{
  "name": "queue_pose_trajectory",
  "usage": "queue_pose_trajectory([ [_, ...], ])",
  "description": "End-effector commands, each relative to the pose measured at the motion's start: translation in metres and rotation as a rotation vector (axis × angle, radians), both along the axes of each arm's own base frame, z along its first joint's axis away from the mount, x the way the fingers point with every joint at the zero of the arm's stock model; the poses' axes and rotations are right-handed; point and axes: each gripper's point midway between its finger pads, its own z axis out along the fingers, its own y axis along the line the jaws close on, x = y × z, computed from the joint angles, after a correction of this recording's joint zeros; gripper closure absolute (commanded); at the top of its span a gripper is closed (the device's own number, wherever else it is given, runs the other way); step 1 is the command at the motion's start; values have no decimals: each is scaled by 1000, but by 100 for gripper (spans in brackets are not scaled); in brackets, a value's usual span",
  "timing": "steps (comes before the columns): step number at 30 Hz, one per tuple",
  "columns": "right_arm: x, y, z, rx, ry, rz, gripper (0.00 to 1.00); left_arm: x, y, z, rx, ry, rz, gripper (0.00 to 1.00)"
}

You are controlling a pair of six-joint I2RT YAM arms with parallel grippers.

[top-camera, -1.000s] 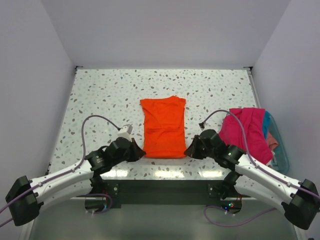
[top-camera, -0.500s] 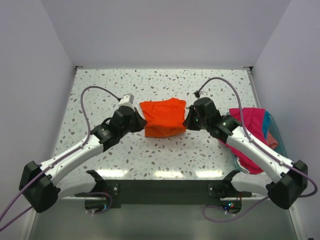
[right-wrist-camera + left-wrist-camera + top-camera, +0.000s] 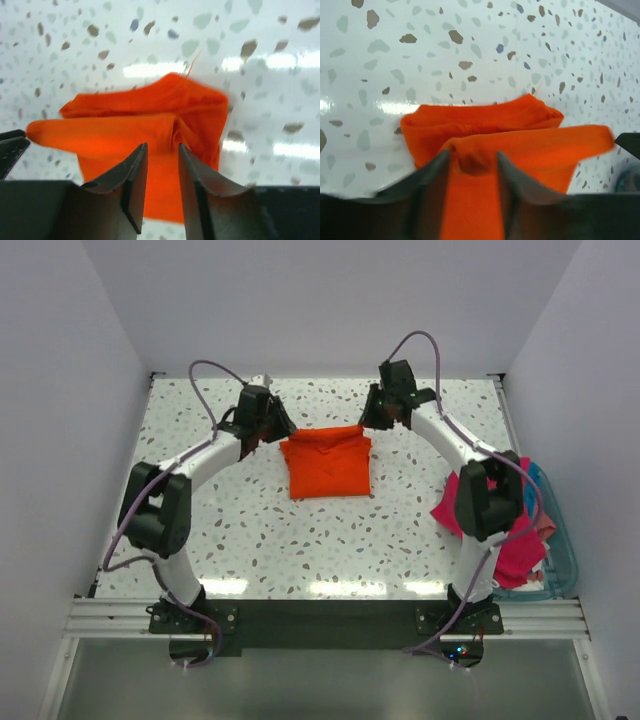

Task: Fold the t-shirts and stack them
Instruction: Fold the tshirt, then neatly place the folded tshirt to the corner

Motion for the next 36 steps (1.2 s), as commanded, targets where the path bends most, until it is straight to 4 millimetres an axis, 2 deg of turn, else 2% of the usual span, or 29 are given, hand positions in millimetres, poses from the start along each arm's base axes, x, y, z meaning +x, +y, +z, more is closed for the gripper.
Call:
queue_pose_trajectory([
  [1, 48, -5, -9, 23, -12, 8, 62, 51, 10, -1, -32, -63, -30, 43],
  [2, 50, -12, -19, -15, 21, -3, 41, 61, 14, -8, -39, -53, -28, 37],
  [3, 64, -13, -12, -34, 0, -5, 33, 67, 13, -2, -64, -83, -45, 33],
  [4, 65, -17, -9, -72, -9, 11, 28, 70, 24, -4, -63, -83, -30, 27],
  [5, 65, -29, -8, -130, -9, -21, 22, 69, 29, 4, -64, -102, -24, 25],
  [6, 60, -33, 4, -145, -34, -24, 21, 68, 34, 7, -59, -111, -17, 24],
  [8, 59, -35, 10, -140, -75, -31, 21, 59, 41, 7, -40, -109, -2, 22],
  [9, 46, -36, -4, -143, -44, -25, 21, 54, 44, 2, -32, -85, 10, 22],
  [10, 40, -36, 2, -136, -56, -23, 21, 49, 45, -2, -36, -69, 19, 22],
  [11, 30, -35, -12, -146, -34, -14, 21, 42, 46, -10, -36, -44, 17, 22],
  [14, 16, -27, -18, -141, -42, 7, 21, 28, 46, -30, -39, 7, 13, 21],
  [15, 6, -27, -32, -150, -14, 14, 21, 25, 44, -33, -45, 12, 4, 20],
  [17, -3, -23, -46, -154, -6, 29, 21, 17, 41, -45, -39, 41, -21, 19],
  [22, -11, -18, -70, -169, 34, 53, 22, 7, 22, -63, 0, 72, -90, 17],
  [23, -11, -17, -73, -169, 32, 57, 22, 0, 20, -73, 12, 114, -102, 17],
  [27, -14, -18, -87, -182, 60, 65, 22, -9, 11, -92, 66, 163, -127, 17],
  [33, -19, -17, -89, -167, 55, 67, 22, -12, 4, -121, 194, 236, -142, 18],
  [36, -19, -16, -88, -163, 53, 71, 22, -8, 1, -127, 229, 242, -143, 19],
])
